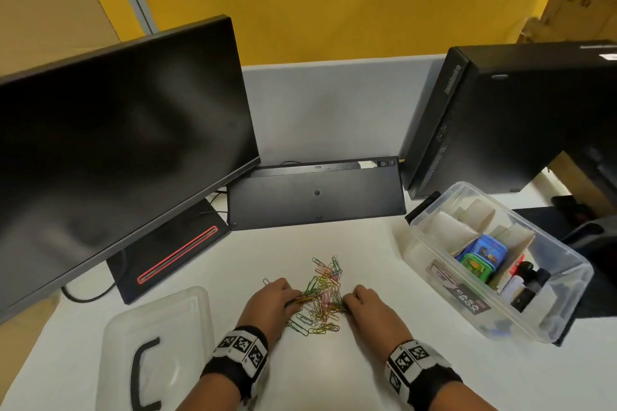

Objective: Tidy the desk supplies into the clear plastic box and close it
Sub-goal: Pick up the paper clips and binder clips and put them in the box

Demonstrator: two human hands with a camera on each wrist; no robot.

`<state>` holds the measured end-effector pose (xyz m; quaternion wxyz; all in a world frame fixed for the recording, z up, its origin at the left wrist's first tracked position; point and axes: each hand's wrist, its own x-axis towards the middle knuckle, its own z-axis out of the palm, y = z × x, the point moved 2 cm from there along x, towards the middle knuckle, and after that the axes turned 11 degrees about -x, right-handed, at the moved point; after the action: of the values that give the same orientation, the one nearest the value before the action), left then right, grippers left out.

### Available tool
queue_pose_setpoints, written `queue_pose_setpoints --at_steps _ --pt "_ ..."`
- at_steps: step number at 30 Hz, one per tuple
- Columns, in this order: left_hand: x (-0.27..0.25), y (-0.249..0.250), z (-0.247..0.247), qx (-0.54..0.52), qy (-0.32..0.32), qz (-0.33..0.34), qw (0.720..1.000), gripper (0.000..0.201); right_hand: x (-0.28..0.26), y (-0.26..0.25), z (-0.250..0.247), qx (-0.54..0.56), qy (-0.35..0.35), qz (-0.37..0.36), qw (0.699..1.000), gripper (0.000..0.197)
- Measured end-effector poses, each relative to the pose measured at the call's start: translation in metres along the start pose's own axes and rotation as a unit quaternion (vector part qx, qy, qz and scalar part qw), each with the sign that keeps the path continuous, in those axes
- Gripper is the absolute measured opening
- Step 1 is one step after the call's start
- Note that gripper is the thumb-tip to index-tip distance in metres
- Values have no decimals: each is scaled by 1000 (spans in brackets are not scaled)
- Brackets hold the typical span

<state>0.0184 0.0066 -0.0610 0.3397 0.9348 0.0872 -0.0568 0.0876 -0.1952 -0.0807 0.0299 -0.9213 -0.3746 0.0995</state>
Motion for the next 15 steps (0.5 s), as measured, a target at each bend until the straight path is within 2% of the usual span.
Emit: queue_pose_setpoints --at_steps 4,9,15 --pt "-8 4 -5 -19 19 -8 1000 27 -2 8 -4 59 29 18 998 19" --pt "-18 9 -8 -48 51 -15 997 24 -5 16 -22 153 4 67 986 22" --pt "-29 16 -13 -82 95 -21 992 22 -16 31 -62 252 49 99 961 18"
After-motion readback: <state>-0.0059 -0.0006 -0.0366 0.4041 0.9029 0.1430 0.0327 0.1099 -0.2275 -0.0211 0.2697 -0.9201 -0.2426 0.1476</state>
